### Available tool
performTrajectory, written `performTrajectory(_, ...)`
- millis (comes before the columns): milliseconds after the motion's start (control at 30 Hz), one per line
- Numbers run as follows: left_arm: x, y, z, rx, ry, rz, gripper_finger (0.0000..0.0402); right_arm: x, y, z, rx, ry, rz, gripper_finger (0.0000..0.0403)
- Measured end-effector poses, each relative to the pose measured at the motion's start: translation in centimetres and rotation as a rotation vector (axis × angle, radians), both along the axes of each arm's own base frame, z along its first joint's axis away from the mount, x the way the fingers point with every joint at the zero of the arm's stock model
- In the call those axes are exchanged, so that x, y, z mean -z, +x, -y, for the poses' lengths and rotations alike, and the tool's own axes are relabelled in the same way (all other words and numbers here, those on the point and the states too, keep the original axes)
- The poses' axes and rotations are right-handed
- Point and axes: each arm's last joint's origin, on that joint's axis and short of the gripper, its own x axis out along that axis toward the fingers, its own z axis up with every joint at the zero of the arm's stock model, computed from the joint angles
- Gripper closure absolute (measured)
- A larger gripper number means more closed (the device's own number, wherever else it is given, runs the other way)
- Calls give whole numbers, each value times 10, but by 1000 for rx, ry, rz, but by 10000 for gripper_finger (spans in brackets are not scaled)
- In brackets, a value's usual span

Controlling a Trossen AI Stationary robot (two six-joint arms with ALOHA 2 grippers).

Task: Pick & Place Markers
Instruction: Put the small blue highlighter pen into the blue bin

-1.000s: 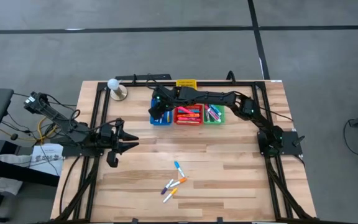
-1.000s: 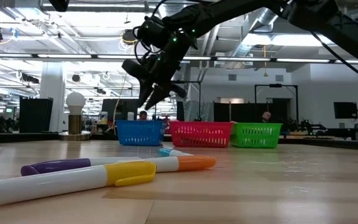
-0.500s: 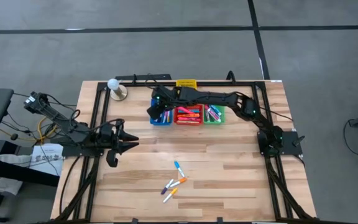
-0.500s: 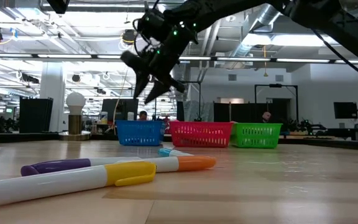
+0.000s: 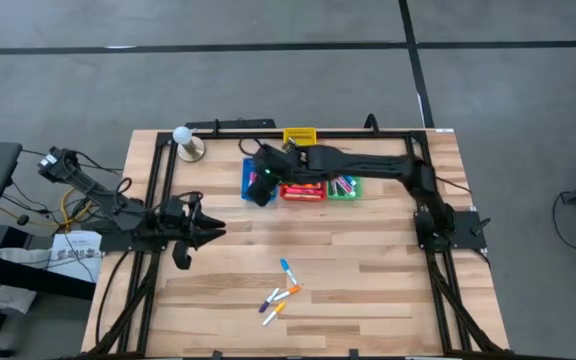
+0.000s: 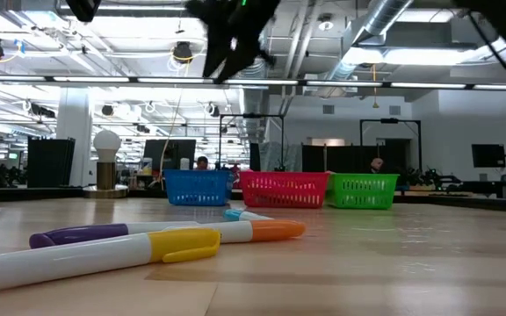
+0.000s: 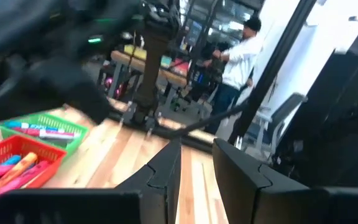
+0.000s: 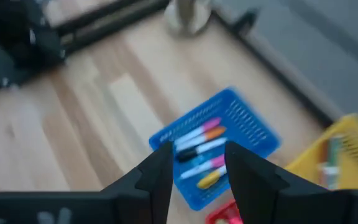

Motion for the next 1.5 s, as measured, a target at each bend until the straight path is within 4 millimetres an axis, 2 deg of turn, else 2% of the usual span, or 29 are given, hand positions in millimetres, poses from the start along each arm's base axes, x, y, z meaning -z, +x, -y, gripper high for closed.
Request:
performTrajectory(167,-4,1,-3,-25,-25,35,309,-44,-26,-36,15,-183,49,270)
performTrajectory(300,-7,2,-3,-22,-52,60,309,-66,-42,-72,-170,-301,35,270)
performTrajectory(500,-6,6,2,2,-144,73,309,-82,-64,-120,-257,-345,66,270)
performTrajectory(667,3,13,14,71,-179,21,309,-78,-77,-153,-206,-348,59,270)
performTrajectory(867,16,25,36,121,-215,-7,309,-67,-95,-208,-163,-293,143,271)
performTrajectory(1033,24,33,53,163,-231,9,309,-43,-115,-261,-113,-283,256,271)
performTrajectory(1133,27,35,61,185,-241,20,309,-24,-128,-281,-45,-263,321,272)
performTrajectory(1300,32,37,66,188,-236,11,309,22,-147,-296,75,-236,389,275)
performTrajectory(1500,48,45,73,183,-227,-48,309,71,-167,-299,149,-120,370,275)
